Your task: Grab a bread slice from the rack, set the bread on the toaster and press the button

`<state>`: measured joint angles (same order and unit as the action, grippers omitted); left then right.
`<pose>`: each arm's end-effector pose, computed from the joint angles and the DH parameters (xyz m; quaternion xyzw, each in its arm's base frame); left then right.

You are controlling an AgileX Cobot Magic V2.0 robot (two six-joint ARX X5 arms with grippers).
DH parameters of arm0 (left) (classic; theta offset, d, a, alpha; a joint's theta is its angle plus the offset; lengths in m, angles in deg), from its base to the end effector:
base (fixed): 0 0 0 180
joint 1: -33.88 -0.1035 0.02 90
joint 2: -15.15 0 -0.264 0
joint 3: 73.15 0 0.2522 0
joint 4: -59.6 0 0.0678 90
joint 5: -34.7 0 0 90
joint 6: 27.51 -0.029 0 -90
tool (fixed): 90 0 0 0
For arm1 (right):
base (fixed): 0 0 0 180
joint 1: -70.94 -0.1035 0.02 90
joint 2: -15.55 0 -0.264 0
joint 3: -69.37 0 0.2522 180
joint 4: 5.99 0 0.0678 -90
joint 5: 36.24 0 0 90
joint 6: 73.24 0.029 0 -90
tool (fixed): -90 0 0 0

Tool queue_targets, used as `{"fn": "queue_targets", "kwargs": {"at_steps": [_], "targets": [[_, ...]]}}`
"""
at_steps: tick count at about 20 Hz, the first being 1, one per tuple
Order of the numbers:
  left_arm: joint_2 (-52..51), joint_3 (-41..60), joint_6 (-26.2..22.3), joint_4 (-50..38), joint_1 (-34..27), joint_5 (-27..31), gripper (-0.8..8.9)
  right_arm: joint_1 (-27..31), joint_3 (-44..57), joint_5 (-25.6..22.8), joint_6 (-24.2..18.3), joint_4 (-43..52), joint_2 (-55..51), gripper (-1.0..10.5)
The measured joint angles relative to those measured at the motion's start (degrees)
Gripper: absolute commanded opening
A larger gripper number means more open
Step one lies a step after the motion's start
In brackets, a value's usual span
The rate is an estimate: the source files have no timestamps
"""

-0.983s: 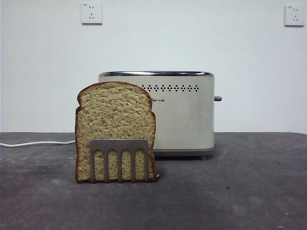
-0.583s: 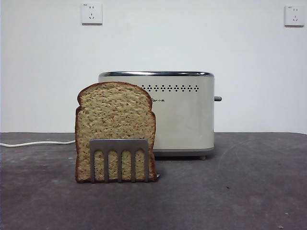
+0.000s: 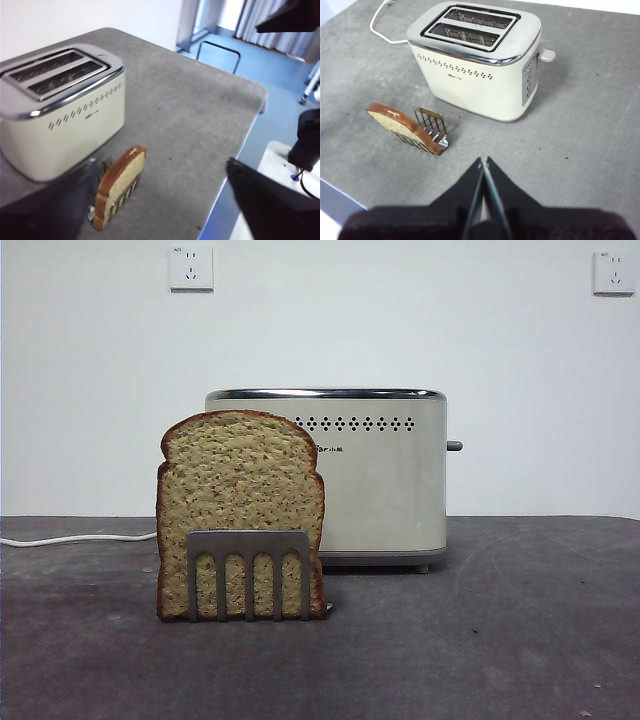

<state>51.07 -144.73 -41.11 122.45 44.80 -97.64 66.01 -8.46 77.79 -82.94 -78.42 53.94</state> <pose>0.0851 -0.0363 0.3646 0.0397 0.1731 -0.4594 0.8703 0.0856 0.0192 0.3763 -0.0316 0.2587 0.2626 0.9290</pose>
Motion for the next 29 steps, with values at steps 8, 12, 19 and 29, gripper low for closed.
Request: {"fn": "queue_targets", "kwargs": {"at_steps": [8,12,19,29], "targets": [[20.9,-13.1,-11.0,5.4,17.1,17.4,5.94,0.0,0.0,0.0,-0.1,0.0,0.2,-0.1],[31.3,-15.3,-17.6,5.1,24.4,25.7,5.94,0.0,0.0,0.0,-0.2,0.0,1.0,-0.1],[47.1,-15.3,-25.8,1.6,28.2,33.2,5.93,0.0,0.0,0.0,-0.2,0.0,2.1,-0.1],[51.8,-15.3,-28.0,-0.3,28.3,35.3,0.23,0.0,0.0,0.0,-0.2,0.0,2.1,-0.1]]}}
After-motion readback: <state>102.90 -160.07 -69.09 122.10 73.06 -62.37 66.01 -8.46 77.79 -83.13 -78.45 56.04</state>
